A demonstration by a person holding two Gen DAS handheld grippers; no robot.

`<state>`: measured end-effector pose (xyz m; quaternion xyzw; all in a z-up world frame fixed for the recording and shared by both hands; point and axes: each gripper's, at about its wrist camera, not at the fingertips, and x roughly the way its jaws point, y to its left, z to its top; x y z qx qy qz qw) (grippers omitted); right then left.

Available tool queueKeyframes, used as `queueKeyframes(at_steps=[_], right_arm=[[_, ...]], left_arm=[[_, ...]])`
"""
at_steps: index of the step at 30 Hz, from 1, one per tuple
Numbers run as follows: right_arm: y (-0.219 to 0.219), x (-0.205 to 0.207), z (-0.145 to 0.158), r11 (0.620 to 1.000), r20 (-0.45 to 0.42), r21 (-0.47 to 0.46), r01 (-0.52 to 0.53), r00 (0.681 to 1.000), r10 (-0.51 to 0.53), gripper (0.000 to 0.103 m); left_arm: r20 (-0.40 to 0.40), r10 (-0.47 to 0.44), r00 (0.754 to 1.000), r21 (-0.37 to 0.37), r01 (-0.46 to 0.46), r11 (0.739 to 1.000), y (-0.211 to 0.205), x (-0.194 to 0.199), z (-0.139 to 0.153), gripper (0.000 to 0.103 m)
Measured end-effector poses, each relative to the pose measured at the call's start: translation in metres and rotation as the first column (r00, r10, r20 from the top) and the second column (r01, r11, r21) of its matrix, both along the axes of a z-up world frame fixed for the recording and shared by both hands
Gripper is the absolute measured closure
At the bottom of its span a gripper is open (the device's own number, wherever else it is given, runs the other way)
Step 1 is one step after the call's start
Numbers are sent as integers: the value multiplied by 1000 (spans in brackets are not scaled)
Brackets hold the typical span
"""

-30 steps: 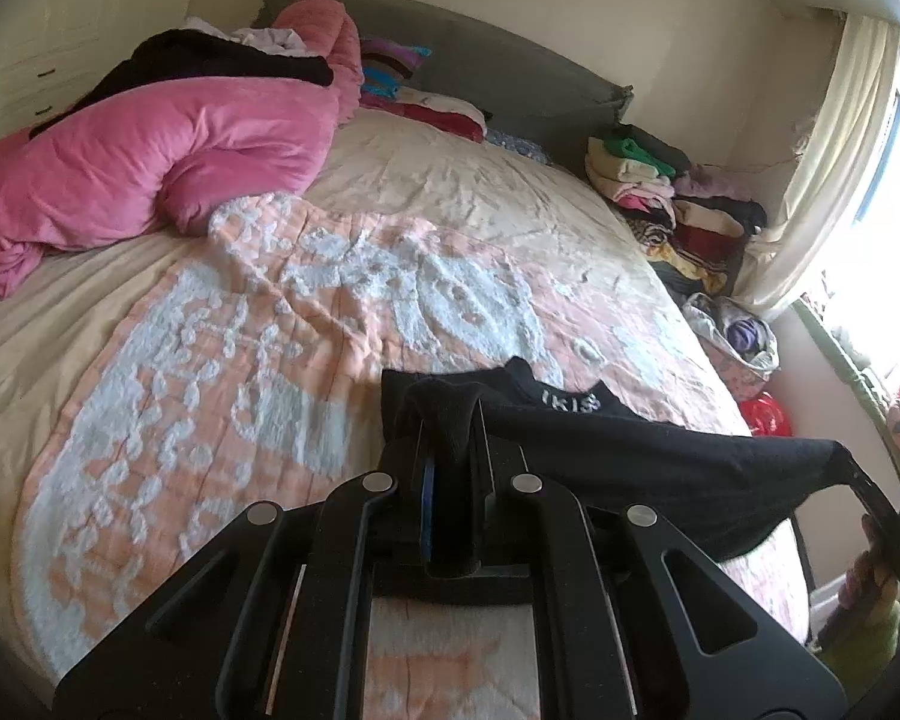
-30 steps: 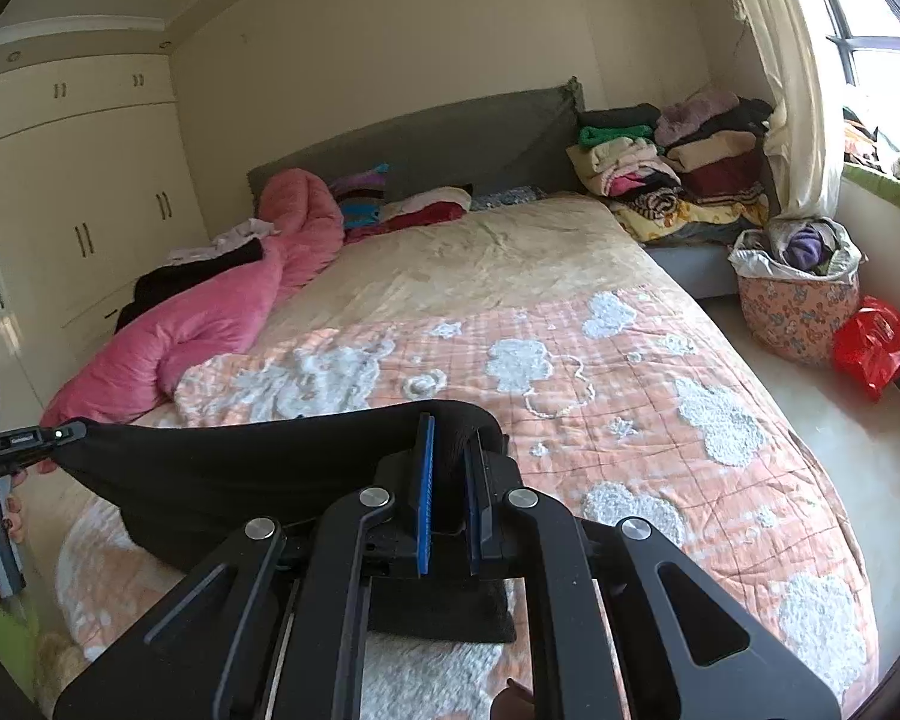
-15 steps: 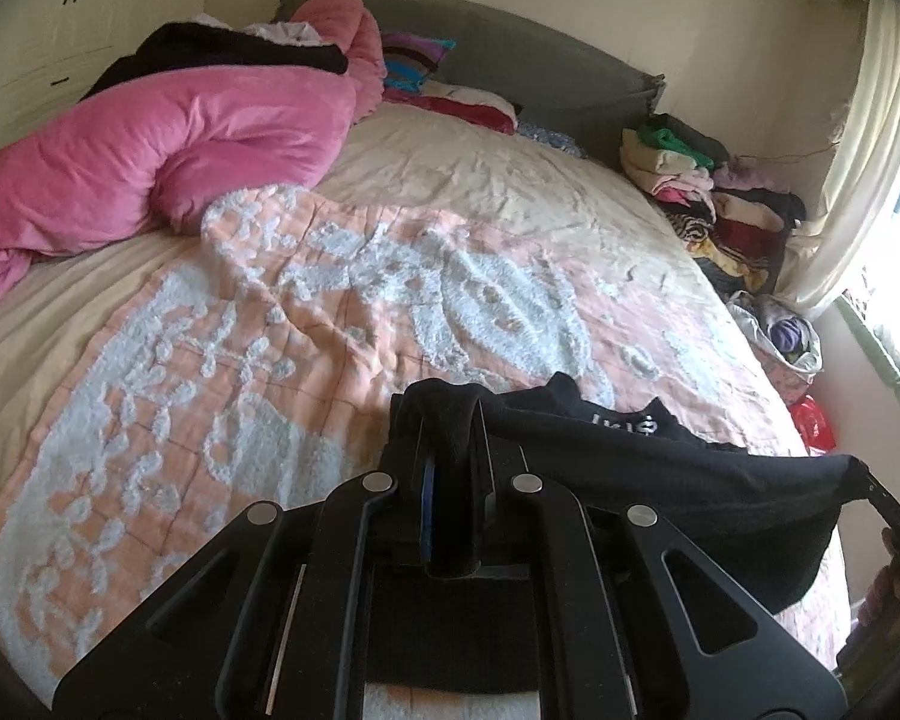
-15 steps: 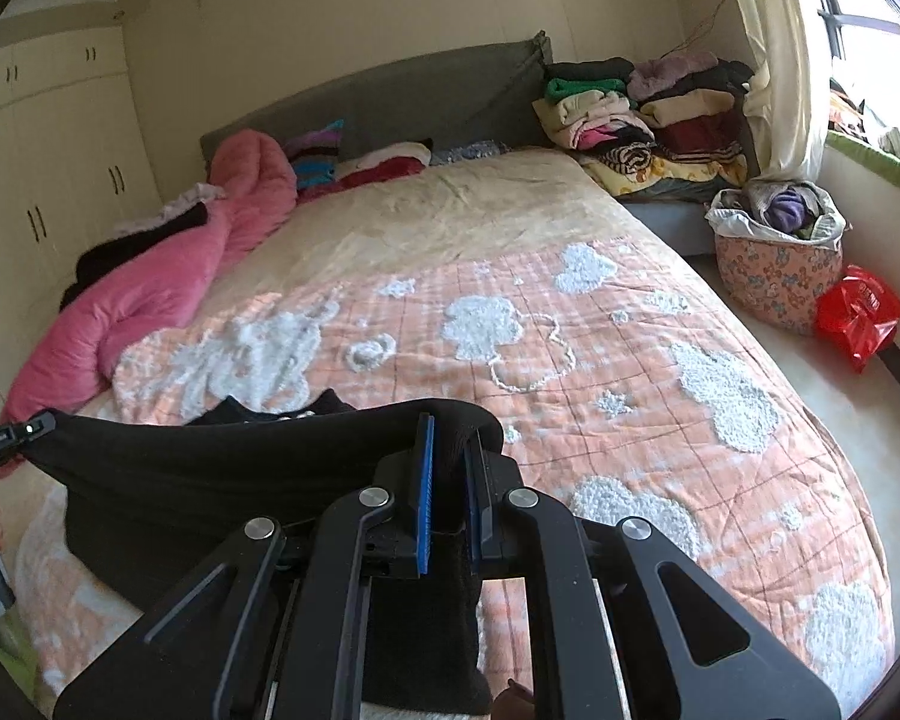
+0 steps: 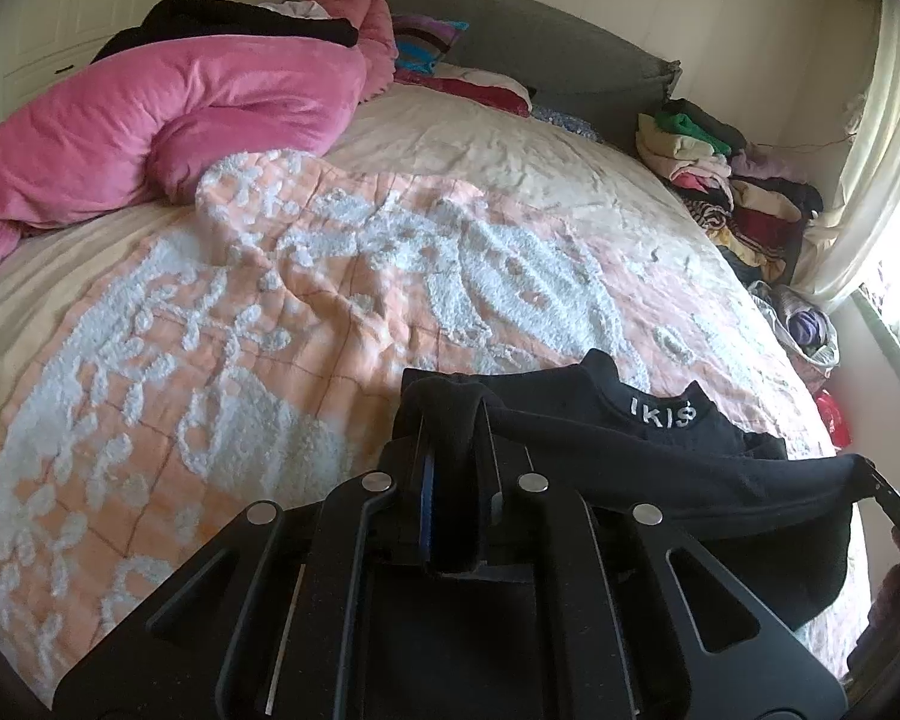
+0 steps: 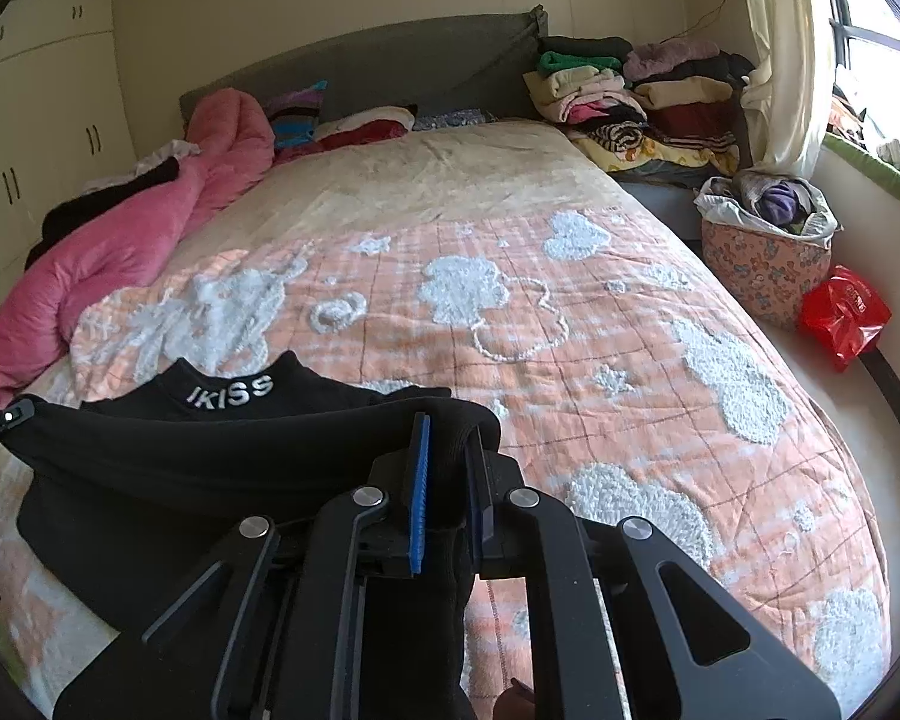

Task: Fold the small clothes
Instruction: 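Lift the hem with both grippers and fold it toward the collar, then lay the folded hem down near the collar with both grippers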

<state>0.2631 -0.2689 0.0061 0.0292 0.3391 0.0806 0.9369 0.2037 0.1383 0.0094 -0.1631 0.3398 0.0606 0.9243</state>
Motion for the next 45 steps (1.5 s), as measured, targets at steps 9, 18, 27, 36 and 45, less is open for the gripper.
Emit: queueKeyframes(at_steps=[9, 18, 27, 36, 45], right_arm=[[9, -19, -11, 996, 22, -84, 7, 1000, -5, 58], [43, -53, -19, 976, -10, -145, -162, 987, 162, 79], [67, -30, -57, 968, -130, -158, -193, 976, 174, 80], [76, 8, -66, 973, -159, -156, -170, 977, 145, 81], [89, 47, -63, 971, -183, -182, -154, 976, 120, 82]], left_arm=[[55, 57, 997, 44, -60, 997, 10, -23, 2, 68], [-35, -149, 988, 112, 152, 982, -55, -31, -8, 100], [-162, -195, 967, 223, 229, 948, -90, -18, -49, 100], [-166, -140, 976, 170, 168, 971, -65, 12, -50, 99], [-180, -59, 982, 69, 72, 995, -40, 46, -44, 98]])
